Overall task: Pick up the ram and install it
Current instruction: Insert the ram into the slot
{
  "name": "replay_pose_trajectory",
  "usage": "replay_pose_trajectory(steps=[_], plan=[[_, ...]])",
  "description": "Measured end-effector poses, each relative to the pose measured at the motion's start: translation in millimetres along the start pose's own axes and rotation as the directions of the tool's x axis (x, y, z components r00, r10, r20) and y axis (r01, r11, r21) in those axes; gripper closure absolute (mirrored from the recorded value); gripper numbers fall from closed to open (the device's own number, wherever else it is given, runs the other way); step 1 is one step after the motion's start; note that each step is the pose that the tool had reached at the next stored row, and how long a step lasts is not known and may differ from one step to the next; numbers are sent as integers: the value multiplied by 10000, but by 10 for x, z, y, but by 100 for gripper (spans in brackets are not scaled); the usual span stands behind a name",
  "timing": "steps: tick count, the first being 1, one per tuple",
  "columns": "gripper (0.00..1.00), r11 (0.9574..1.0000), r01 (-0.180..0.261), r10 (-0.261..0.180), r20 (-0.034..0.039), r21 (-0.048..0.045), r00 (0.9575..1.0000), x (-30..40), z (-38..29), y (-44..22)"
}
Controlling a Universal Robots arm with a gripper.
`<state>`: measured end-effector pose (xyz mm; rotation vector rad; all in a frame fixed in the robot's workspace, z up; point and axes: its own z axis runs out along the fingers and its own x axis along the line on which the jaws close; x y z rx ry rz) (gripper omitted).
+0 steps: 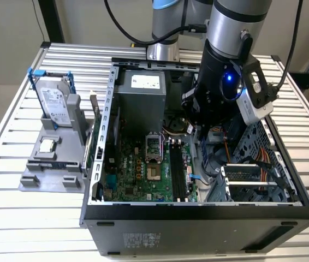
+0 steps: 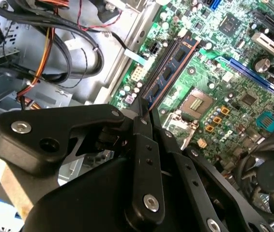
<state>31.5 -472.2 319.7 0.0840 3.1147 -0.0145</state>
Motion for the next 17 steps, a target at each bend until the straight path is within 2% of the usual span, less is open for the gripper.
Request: replay_pose_trajectory(steps=[9,17], plan=[[100,10000,2,-2,1,31,10000,7,73,-3],[100,10000,3,-3,-1,94,10000,13,146,-3]])
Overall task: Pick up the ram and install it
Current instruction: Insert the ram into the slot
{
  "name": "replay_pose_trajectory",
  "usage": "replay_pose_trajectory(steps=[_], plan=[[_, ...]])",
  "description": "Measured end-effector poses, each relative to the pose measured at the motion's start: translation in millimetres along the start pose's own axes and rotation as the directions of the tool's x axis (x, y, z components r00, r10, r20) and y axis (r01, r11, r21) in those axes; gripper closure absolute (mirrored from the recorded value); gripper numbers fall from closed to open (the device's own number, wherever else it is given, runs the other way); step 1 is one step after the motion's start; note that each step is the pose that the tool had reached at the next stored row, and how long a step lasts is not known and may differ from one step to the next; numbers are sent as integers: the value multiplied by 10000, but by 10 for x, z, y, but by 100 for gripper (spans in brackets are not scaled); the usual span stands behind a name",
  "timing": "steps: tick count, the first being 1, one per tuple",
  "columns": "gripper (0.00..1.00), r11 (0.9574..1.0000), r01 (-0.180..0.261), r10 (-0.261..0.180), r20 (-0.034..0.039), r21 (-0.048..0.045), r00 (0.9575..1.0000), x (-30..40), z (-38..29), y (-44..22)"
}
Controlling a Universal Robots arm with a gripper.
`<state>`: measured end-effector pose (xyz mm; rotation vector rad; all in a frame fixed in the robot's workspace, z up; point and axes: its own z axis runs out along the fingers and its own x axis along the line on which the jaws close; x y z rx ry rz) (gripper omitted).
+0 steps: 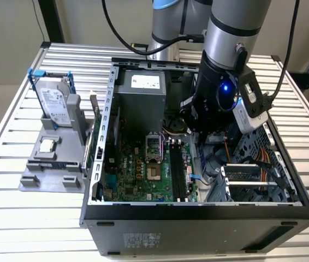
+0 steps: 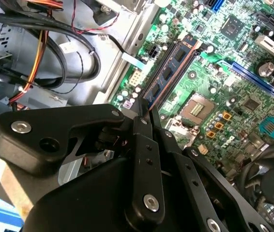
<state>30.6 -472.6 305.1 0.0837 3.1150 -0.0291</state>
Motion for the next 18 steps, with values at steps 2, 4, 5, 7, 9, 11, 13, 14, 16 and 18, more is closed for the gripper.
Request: replay_pose_trajectory(steps=[2,4,5,7,9,11,13,14,16,18], plan=[[100,10000,0,0,0,16,10000,2,14,0],[100,10000,0,0,1,33,10000,5,29,1],[100,10000,-1,1,1,38,10000,7,35,0],[100,10000,1,-1,2,46,10000,11,46,0],[100,10000,1,-1,2,52,10000,19,68,0],[100,10000,1,-1,2,52,10000,32,87,0],[100,10000,9,-9,2,52,10000,51,103,-1],[100,10000,15,-15,2,52,10000,61,109,-1],[100,10000,22,-22,2,54,10000,74,120,-2],[100,10000,25,-25,2,55,10000,81,140,-2]])
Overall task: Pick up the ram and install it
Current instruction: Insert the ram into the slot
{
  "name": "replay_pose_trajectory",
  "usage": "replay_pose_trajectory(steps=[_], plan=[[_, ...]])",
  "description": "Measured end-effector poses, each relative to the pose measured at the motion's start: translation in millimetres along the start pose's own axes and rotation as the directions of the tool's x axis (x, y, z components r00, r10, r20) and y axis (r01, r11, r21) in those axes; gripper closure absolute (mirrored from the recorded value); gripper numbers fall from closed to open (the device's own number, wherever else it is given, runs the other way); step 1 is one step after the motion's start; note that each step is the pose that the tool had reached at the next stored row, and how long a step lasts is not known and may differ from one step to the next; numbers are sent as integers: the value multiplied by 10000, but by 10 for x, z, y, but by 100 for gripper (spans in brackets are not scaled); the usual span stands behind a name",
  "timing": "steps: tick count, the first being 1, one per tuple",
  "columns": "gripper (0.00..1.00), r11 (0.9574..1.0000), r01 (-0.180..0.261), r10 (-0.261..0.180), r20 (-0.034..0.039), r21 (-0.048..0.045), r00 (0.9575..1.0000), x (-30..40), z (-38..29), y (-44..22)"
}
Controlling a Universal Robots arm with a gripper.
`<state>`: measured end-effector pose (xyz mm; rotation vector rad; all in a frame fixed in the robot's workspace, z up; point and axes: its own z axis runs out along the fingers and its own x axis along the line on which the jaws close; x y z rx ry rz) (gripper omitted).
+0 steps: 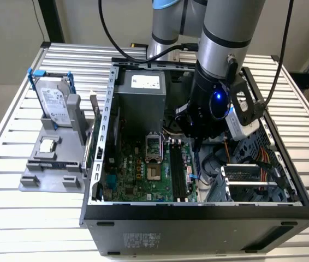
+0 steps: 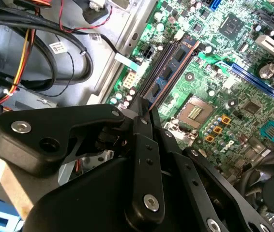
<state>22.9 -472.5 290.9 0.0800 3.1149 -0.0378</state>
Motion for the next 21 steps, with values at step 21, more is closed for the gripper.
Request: replay_pose_trajectory(steps=[21], plan=[[100,9999,2,-2,-4,113,10000,31,231,4]])
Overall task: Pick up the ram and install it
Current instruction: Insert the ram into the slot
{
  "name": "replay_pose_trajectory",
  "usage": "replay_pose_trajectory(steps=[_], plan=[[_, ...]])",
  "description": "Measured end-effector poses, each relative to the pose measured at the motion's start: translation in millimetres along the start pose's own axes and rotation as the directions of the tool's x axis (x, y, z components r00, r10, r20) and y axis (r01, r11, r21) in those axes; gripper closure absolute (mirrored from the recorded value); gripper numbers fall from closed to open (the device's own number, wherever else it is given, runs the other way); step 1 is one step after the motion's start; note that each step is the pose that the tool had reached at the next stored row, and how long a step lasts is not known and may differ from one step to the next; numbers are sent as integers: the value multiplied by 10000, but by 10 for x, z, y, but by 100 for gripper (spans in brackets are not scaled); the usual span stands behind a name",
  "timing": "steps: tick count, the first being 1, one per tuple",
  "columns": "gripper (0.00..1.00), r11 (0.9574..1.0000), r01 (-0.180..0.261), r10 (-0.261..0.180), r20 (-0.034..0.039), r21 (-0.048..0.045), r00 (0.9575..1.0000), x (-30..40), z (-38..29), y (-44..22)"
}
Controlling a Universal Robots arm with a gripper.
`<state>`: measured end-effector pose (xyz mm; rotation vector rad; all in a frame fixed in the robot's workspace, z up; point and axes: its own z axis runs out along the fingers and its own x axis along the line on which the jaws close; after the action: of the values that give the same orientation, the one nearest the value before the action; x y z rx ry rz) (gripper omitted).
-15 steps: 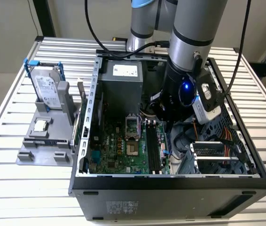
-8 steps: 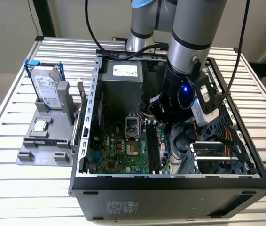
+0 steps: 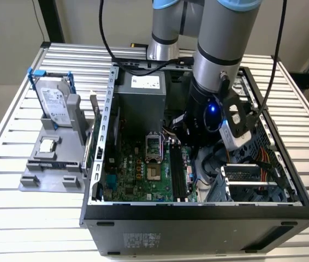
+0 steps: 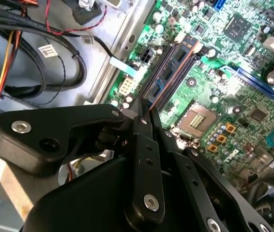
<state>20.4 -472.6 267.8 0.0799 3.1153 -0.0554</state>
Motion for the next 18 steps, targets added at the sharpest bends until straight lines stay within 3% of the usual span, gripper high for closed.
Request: replay_pose_trajectory(steps=[18], plan=[[100,9999,76,-76,7,92,10000,61,144,2]])
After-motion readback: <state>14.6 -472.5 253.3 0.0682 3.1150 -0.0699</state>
